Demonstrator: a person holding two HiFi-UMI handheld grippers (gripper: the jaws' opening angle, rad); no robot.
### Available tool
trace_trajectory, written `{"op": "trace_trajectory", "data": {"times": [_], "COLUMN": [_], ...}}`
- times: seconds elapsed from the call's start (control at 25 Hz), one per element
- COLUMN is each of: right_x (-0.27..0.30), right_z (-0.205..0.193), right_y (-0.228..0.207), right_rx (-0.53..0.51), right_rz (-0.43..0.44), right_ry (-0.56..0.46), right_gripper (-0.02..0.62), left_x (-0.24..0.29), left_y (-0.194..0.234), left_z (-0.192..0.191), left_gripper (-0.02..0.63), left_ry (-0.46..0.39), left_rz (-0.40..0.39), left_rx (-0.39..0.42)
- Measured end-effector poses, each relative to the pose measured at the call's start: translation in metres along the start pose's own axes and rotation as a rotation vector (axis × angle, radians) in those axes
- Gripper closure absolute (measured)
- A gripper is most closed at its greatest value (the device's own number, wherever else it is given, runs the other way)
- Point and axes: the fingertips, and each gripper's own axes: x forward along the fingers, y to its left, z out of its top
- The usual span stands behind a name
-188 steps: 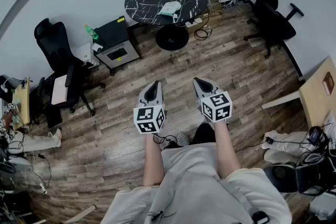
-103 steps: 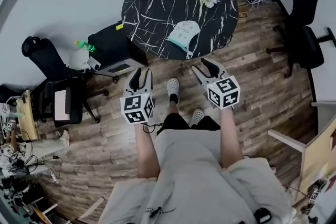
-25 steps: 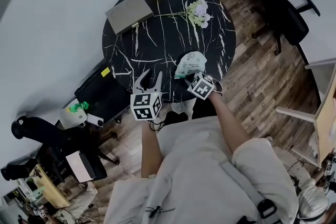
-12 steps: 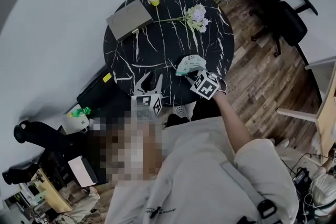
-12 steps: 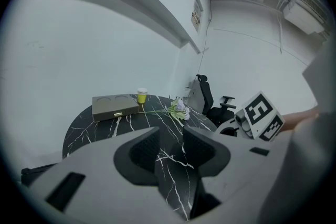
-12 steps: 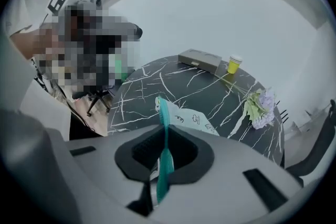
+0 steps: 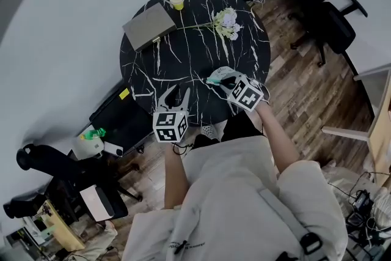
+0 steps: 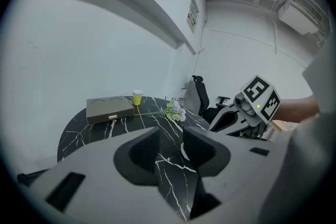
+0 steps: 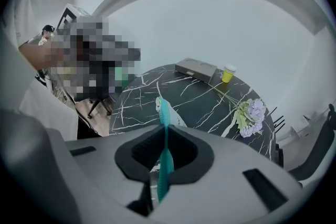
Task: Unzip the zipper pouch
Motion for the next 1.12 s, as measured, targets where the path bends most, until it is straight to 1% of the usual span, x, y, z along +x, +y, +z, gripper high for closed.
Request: {"op": "trace_trajectory", "data": {"times": [0.16, 0.32, 0.44, 0.72, 0.92, 1.12], "right_x": [-0.011, -0.023, -0.030, -0.045, -0.061, -0.075], "right_z": [0.006, 0.015, 0.024, 0.052, 0.068, 0.073], "right_y": [-0.003, -0.005, 0.001, 0.023, 0.030, 0.033], "right_rx": [0.013, 0.004, 0.020, 0.052, 0.004, -0.068], "right_rz": [0.013, 0.014, 0.039, 0.137, 0.208, 0.291], "right_ry": [-0.015, -0.034, -0.066, -0.169, -0.186, -0.161], "right_gripper": [0.569, 0.568, 0.568, 0.569, 0.568, 0.568], "left_x": [0.001, 0.001, 0.001, 0.003, 0.005, 0.006], "left_y": [-0.004, -0.004, -0.012, -0.046, -0.056, -0.071], "left_z": [0.004, 0.007, 0.012, 0.014, 0.016, 0.021], "left_gripper": [0.459, 0.459, 0.459, 0.459, 0.449, 0.426], "left_ry": [-0.009, -0.019, -0.038, -0.049, -0.051, -0.057], "left_rz": [-0.026, -0.053, -0.087, -0.200, -0.210, -0.238], "left_rx": [0.027, 0.044, 0.062, 0.179, 0.235, 0.344]}}
